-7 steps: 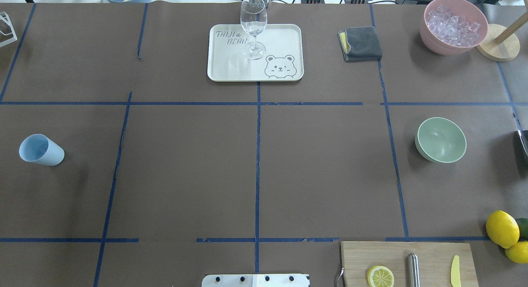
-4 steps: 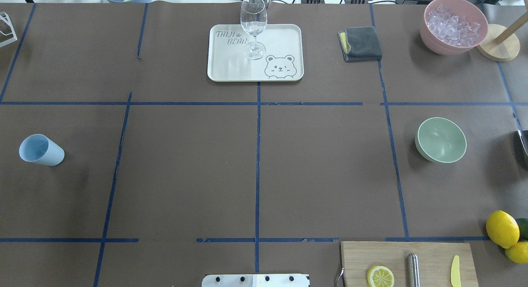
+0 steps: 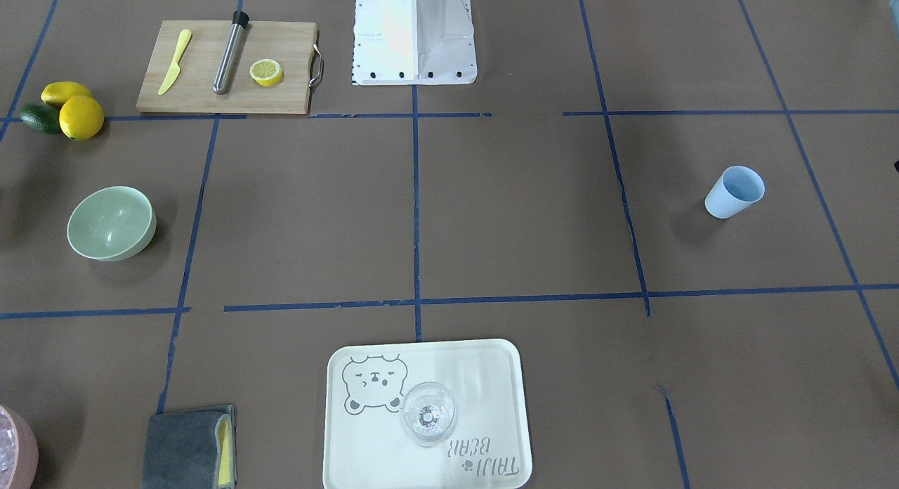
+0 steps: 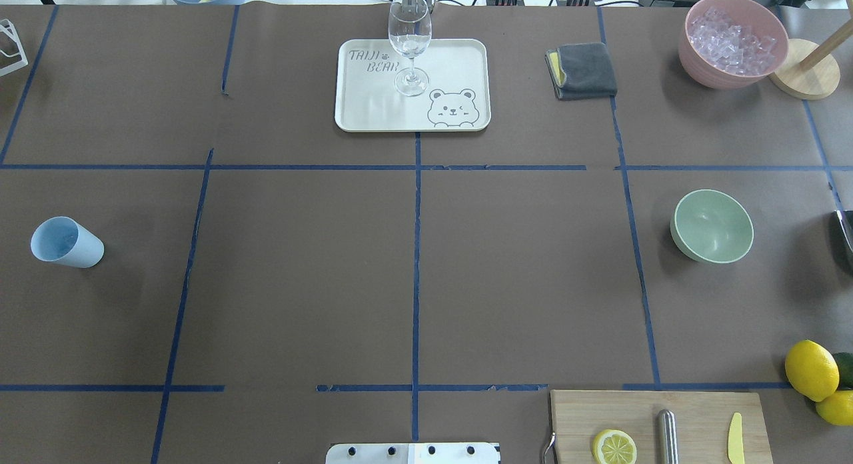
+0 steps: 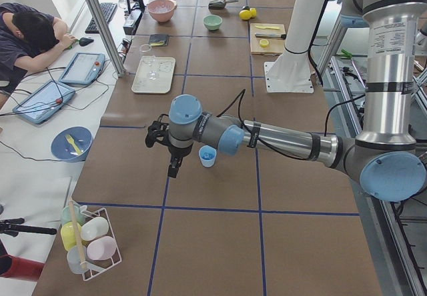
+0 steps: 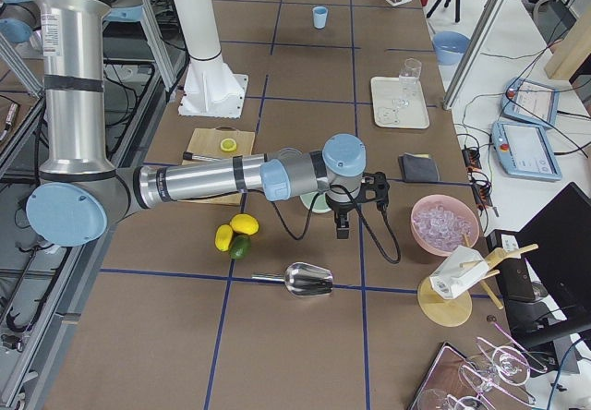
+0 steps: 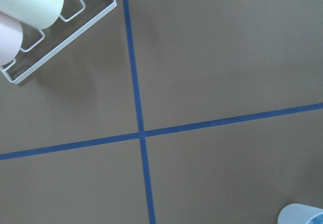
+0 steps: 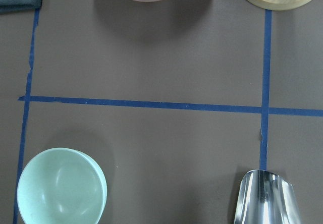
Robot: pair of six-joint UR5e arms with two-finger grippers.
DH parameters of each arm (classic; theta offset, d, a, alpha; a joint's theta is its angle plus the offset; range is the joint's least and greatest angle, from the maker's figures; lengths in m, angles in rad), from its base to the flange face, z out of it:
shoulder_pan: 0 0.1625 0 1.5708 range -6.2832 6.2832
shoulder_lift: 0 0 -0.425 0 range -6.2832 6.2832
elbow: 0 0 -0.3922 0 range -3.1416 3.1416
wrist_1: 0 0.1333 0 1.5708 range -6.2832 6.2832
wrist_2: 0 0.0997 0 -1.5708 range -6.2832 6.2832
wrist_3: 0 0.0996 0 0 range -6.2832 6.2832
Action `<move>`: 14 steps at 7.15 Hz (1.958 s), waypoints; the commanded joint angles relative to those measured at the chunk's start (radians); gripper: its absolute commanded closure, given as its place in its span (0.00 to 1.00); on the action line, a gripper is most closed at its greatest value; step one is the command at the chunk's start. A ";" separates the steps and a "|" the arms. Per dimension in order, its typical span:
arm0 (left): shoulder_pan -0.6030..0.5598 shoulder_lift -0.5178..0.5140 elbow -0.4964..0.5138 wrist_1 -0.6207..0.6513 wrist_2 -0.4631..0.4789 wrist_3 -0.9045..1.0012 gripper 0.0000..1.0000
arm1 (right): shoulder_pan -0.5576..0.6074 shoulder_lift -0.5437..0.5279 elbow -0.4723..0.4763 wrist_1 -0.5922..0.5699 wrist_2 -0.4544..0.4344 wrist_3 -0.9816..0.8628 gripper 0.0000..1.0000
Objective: Pour ice into bowl
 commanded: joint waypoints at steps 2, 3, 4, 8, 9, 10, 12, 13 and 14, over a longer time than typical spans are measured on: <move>0.136 0.150 -0.187 -0.203 0.097 -0.297 0.00 | -0.052 0.003 0.010 0.002 -0.002 0.101 0.00; 0.219 0.272 -0.181 -0.461 0.188 -0.426 0.00 | -0.072 0.003 0.037 0.002 -0.002 0.159 0.00; 0.310 0.322 -0.185 -0.558 0.283 -0.519 0.00 | -0.113 0.002 0.078 0.004 -0.008 0.223 0.00; 0.536 0.331 -0.192 -0.643 0.535 -0.766 0.00 | -0.346 -0.045 0.071 0.271 -0.199 0.528 0.00; 0.556 0.331 -0.192 -0.646 0.572 -0.767 0.00 | -0.385 -0.059 0.003 0.430 -0.221 0.587 0.00; 0.562 0.331 -0.193 -0.648 0.578 -0.767 0.00 | -0.434 -0.059 -0.080 0.576 -0.276 0.638 0.00; 0.568 0.331 -0.204 -0.648 0.578 -0.764 0.00 | -0.488 -0.059 -0.136 0.657 -0.284 0.682 0.00; 0.568 0.331 -0.205 -0.648 0.578 -0.761 0.00 | -0.512 -0.046 -0.166 0.657 -0.287 0.683 0.00; 0.568 0.333 -0.205 -0.648 0.578 -0.761 0.00 | -0.516 -0.044 -0.171 0.656 -0.280 0.684 0.01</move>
